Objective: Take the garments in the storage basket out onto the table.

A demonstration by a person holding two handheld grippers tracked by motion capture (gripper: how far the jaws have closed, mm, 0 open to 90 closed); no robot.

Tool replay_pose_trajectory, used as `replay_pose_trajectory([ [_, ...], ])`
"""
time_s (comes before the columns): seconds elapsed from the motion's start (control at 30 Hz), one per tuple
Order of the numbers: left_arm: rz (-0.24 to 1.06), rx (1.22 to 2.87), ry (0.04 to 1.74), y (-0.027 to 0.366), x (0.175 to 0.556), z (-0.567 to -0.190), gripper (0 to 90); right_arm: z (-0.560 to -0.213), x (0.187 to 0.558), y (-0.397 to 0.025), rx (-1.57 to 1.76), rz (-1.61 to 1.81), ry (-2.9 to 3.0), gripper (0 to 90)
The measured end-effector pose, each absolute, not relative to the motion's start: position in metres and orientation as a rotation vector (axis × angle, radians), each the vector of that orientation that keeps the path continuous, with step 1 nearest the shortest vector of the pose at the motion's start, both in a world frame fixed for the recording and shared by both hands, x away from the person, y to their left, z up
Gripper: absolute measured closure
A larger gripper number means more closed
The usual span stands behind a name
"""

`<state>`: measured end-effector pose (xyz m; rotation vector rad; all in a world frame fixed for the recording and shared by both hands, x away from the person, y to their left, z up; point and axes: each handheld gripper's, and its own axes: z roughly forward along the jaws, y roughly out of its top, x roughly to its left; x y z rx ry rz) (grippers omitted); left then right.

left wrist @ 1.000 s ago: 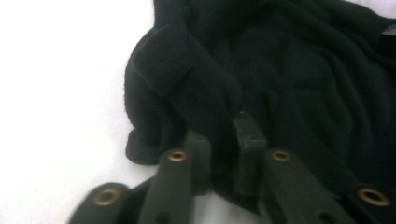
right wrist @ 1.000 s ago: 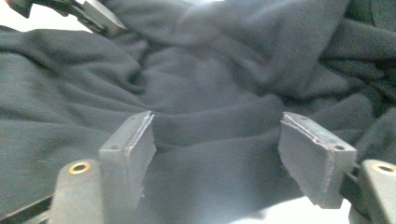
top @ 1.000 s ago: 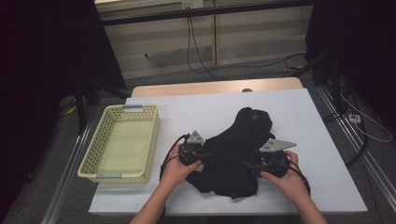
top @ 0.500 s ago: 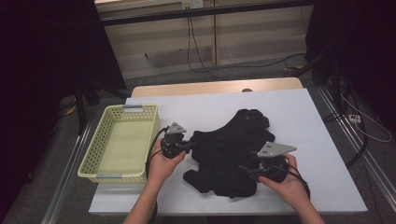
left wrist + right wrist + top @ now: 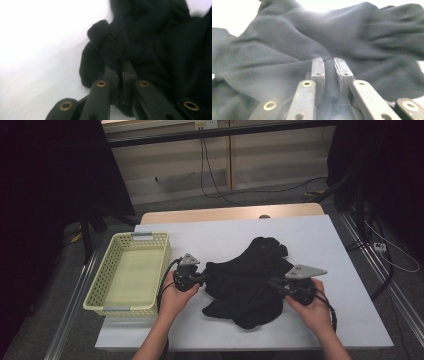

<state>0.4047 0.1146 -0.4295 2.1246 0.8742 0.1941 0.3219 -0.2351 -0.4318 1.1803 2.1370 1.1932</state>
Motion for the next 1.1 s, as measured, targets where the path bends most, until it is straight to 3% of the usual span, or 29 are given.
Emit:
replay_pose_trajectory([
  [0.2,0.174,2.133,0.871,0.111,0.408,-0.436,86.8,-0.445,0.340,-0.260,1.320,1.142,2.050,79.3],
  [0.27,0.154,2.115,0.874,0.110,0.408,-0.438,86.2,-0.447,0.340,-0.256,1.313,1.134,2.068,74.4],
  [0.43,0.142,2.124,0.864,0.109,0.406,-0.436,83.8,-0.439,0.332,-0.241,1.231,1.103,2.092,51.4],
  [0.7,0.148,2.128,0.857,0.110,0.402,-0.432,79.4,-0.420,0.314,-0.205,1.067,1.190,2.181,35.6],
  [0.93,0.156,2.107,0.876,0.114,0.399,-0.431,74.2,-0.421,0.310,-0.165,0.907,1.290,2.350,41.4],
  [1.1,0.170,2.092,0.879,0.116,0.395,-0.427,49.6,-0.444,0.313,-0.131,0.819,1.226,2.512,50.8],
])
